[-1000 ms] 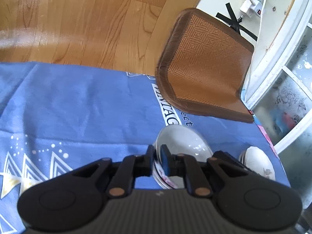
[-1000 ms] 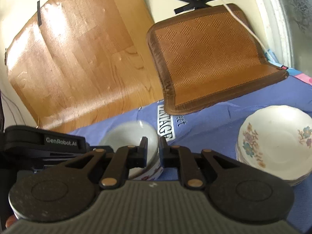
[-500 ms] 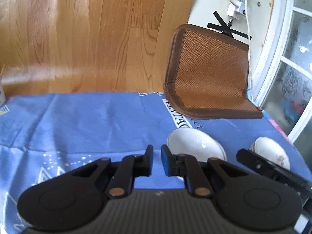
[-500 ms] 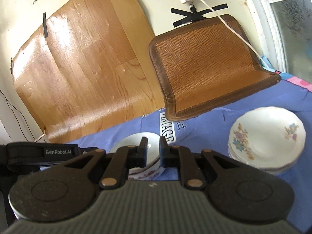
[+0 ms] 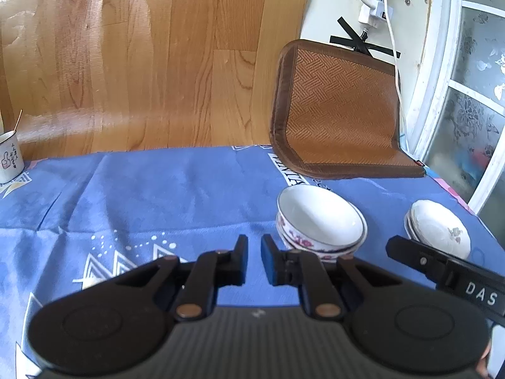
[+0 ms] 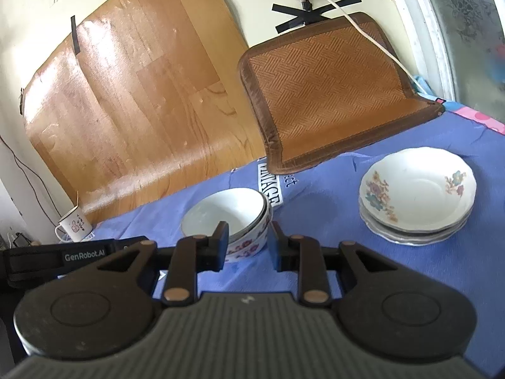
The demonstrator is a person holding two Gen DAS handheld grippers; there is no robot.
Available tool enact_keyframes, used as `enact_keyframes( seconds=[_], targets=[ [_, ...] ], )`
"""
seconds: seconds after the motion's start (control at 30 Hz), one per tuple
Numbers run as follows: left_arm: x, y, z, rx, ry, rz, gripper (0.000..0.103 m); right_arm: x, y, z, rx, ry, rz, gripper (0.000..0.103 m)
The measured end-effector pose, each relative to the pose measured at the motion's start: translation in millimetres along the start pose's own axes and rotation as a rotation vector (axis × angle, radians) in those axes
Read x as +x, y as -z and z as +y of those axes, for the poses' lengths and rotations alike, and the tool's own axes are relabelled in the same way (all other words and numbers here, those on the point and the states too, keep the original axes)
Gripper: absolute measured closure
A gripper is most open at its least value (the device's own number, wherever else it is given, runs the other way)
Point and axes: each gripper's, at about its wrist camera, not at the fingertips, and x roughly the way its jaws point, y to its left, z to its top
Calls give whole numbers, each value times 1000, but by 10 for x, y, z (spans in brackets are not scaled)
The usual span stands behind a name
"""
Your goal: Organize plates and bowls
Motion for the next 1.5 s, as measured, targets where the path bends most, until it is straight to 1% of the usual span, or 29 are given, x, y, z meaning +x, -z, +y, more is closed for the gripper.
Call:
enact_keyframes(
  seconds=[0.23, 0.3, 0.37, 0.53, 0.57, 0.63, 0.8, 0.87, 0.93, 1.0, 1.13, 1.17, 1.2, 1.27, 1.5],
  targets=[
    [-30, 59, 38, 1, -20, 10, 90, -23, 15, 67, -19, -17, 13, 69],
    [-32, 78, 53, 2, -23, 13, 85, -15, 7, 63, -21, -23, 24, 69],
    [-30, 103, 70, 4, -32, 14, 82, -9, 6, 62, -19, -26, 34, 68],
    [13, 178, 109, -6, -32, 40, 82, -30, 36, 35, -12, -22, 52, 68],
    [24, 191, 117, -8, -32, 46, 80, -34, 42, 27, -7, -23, 58, 68],
    [41, 219, 130, -10, -31, 55, 75, -46, 51, 11, 2, -25, 70, 68],
    [79, 289, 134, 1, -40, 68, 59, -72, 86, 44, -10, -43, 100, 68],
    [99, 311, 144, 2, -41, 76, 57, -67, 94, 56, -11, -45, 106, 68],
    [118, 331, 154, 0, -43, 85, 52, -50, 104, 64, -8, -46, 114, 68],
    [132, 345, 170, -2, -51, 90, 44, -31, 116, 59, 1, -48, 126, 68],
    [152, 362, 195, -8, -61, 100, 39, 2, 136, 57, 15, -49, 143, 68],
    [157, 366, 200, -9, -64, 102, 36, 3, 143, 58, 17, -49, 145, 68],
    [162, 369, 201, -10, -66, 103, 30, 7, 147, 58, 18, -49, 146, 68],
    [172, 378, 207, -9, -71, 102, 26, 13, 153, 56, 20, -48, 150, 68],
    [217, 405, 186, 0, -89, 117, 24, 28, 147, 28, 32, -45, 155, 68]
  ],
)
